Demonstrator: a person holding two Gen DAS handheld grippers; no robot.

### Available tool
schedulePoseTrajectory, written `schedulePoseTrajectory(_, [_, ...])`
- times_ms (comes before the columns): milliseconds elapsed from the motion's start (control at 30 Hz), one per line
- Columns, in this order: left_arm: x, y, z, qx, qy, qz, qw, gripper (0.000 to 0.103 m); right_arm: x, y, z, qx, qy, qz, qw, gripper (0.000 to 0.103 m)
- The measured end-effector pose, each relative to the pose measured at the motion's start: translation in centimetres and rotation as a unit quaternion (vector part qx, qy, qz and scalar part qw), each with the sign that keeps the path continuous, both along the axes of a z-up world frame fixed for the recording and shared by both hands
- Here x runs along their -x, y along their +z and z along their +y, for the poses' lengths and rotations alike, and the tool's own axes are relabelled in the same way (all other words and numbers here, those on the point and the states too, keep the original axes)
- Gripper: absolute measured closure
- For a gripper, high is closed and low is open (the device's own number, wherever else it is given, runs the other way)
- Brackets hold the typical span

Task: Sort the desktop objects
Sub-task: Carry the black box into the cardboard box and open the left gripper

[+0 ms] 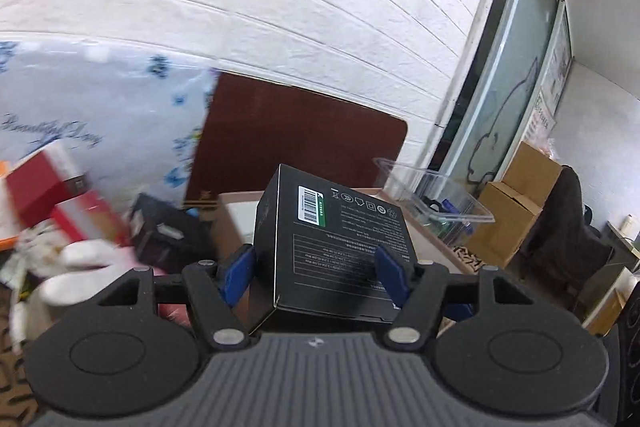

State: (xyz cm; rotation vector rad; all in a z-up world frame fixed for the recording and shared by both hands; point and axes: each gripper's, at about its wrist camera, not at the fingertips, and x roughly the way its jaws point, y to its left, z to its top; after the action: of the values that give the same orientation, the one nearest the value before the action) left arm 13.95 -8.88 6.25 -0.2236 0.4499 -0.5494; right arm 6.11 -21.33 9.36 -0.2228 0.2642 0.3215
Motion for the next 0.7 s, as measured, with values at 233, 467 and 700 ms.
schedulePoseTrajectory(233, [-6.3,-2.0,-4.7,0.012,-0.001,0.022,0.9997,0.036,-7.1,-0.4,-5.1,0.04,-0.011,0.036,0.998,0.038])
schedulePoseTrajectory(467, [-9.9,-4.5,-5.7,-0.021,0.033,0.072,0.9966,0.015,-12.8,-2.0,-5.9,0.087,-0.059,0.095,0.99,0.034])
schedulePoseTrajectory(700, [-9.5,-4.6,-5.3,-0.039,0.031,0.056,0.9972,0.011,-14.8,-3.0,-6.5,0.057,-0.102,0.138,0.983,0.034])
